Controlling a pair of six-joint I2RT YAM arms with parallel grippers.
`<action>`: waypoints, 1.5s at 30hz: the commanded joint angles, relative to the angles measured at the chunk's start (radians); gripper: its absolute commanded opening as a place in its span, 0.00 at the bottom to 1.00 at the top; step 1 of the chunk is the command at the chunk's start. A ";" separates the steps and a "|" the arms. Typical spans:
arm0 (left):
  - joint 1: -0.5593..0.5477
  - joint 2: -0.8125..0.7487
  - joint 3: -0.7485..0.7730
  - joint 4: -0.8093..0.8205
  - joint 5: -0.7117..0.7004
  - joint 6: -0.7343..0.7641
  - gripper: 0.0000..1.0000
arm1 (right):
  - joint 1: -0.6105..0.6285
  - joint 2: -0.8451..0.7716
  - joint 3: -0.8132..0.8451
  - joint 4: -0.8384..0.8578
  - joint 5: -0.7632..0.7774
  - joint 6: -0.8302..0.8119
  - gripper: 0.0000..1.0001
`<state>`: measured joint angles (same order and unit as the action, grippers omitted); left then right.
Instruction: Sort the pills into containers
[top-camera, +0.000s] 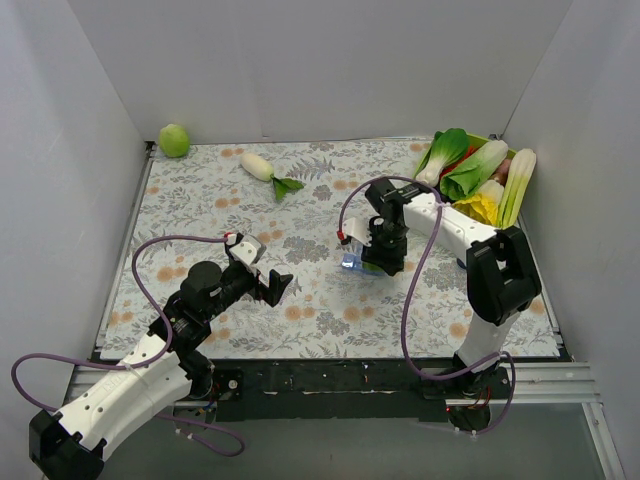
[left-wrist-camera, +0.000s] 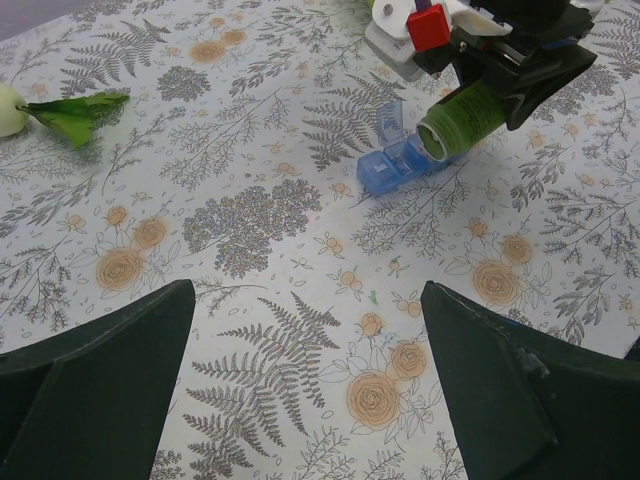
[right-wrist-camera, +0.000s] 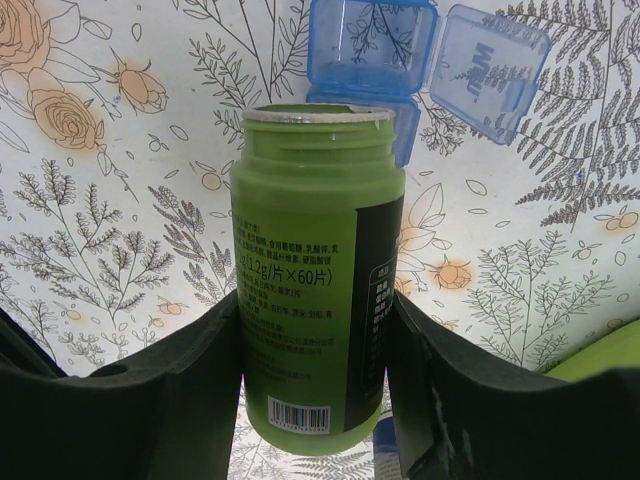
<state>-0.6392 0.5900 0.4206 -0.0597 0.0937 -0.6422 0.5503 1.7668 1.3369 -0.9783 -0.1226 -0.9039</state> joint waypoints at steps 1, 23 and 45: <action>-0.002 -0.009 0.007 0.006 0.012 0.016 0.98 | 0.010 0.008 0.065 -0.057 0.018 -0.009 0.01; -0.002 -0.018 0.004 0.006 0.015 0.016 0.98 | 0.019 0.025 0.044 -0.036 0.001 0.031 0.01; -0.002 -0.025 -0.002 0.009 0.001 -0.008 0.98 | -0.024 -0.179 -0.126 0.173 -0.166 0.057 0.01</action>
<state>-0.6392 0.5655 0.4206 -0.0597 0.0978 -0.6460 0.5426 1.6958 1.2560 -0.8921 -0.2008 -0.8585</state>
